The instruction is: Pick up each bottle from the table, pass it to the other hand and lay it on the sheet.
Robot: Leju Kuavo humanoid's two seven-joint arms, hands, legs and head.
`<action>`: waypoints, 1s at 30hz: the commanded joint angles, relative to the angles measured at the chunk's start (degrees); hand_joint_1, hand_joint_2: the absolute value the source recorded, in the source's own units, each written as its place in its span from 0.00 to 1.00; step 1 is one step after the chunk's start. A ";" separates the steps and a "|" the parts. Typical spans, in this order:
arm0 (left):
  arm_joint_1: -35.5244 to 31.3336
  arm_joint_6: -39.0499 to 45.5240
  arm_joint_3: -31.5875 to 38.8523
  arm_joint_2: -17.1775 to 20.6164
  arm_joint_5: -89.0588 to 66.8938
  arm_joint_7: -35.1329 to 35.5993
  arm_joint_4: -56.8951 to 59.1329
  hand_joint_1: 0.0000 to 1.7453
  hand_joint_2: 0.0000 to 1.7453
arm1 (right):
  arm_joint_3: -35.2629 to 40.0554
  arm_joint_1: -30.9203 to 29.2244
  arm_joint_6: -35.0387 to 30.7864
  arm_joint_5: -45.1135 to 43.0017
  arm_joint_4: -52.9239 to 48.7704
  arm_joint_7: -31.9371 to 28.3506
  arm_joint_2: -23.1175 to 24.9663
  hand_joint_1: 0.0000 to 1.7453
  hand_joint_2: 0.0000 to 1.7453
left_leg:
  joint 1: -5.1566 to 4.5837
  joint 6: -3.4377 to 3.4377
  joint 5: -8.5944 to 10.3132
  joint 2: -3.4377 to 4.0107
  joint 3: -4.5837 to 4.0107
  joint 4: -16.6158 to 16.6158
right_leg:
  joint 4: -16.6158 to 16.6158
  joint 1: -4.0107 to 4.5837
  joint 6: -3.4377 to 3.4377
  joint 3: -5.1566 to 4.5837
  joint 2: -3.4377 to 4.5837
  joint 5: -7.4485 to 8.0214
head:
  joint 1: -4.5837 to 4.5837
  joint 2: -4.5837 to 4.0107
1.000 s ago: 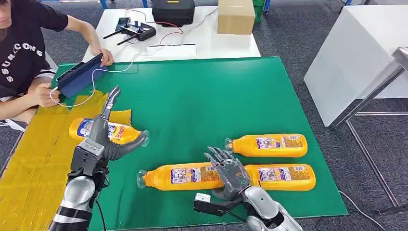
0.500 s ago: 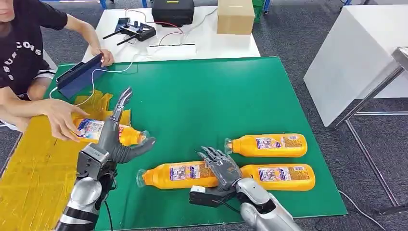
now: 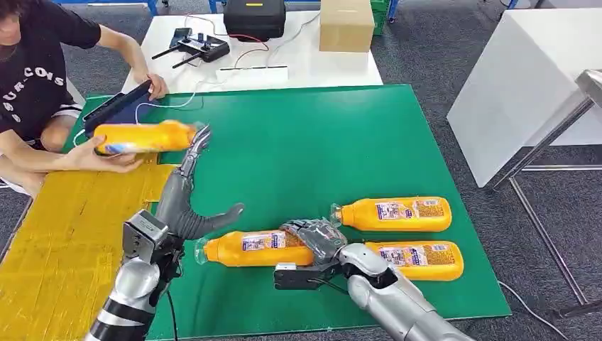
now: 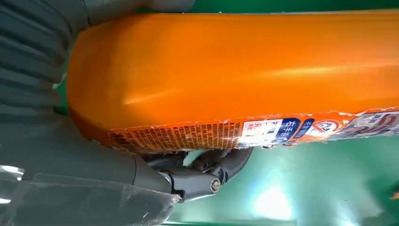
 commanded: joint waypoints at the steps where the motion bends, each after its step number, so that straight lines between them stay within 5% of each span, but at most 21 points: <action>1: -2.43 -0.16 -1.49 0.17 0.28 0.02 3.74 0.00 1.00 | 3.64 -1.70 0.78 -0.23 6.94 0.03 -0.07 0.71 1.00 | 0.09 -0.08 -0.05 -0.12 0.24 -0.05 | -0.12 0.09 -0.02 0.31 -0.17 -0.06 | -0.02 0.00; 6: -2.47 -0.17 -1.70 0.18 0.79 -0.17 3.98 0.00 1.00 | 3.67 -1.58 0.23 -2.57 6.70 -0.56 -0.27 0.78 1.00 | 0.05 -0.06 -0.03 -0.11 0.21 -0.05 | -0.09 0.05 -0.01 0.29 -0.15 -0.05 | 0.00 0.00; 12: -1.25 -0.62 -1.74 0.30 1.70 0.01 2.28 0.00 1.00 | -2.20 2.41 -6.17 -6.44 1.26 0.21 1.03 1.00 1.00 | 0.08 -0.09 -0.03 -0.18 0.26 -0.06 | -0.12 0.08 -0.03 0.36 -0.23 -0.07 | 0.00 0.00; 16: 2.87 -0.56 -1.06 0.62 1.58 0.68 -2.64 0.00 1.00 | -12.44 10.81 -16.18 -7.84 -13.01 0.58 4.21 1.00 1.00 | 0.06 -0.09 -0.09 -0.10 0.22 -0.05 | -0.07 0.07 -0.04 0.28 -0.15 -0.11 | 0.00 0.00; 22: 9.57 1.12 -0.44 0.18 1.23 1.17 -8.02 0.00 1.00 | -21.36 23.87 -30.21 -9.23 -32.36 -7.63 7.69 1.00 1.00 | 0.11 -0.13 -0.35 -0.02 0.17 0.05 | 0.06 0.10 -0.04 0.25 -0.05 -0.33 | -0.02 0.00; 30: 9.27 2.49 0.63 -1.03 2.35 2.09 -6.81 0.00 1.00 | -23.17 25.02 -32.96 -10.74 -33.18 -10.57 8.58 0.99 1.00 | 0.05 -0.06 -0.28 -0.01 -0.16 0.04 | 0.00 0.05 -0.06 -0.06 0.01 -0.18 | 0.02 0.00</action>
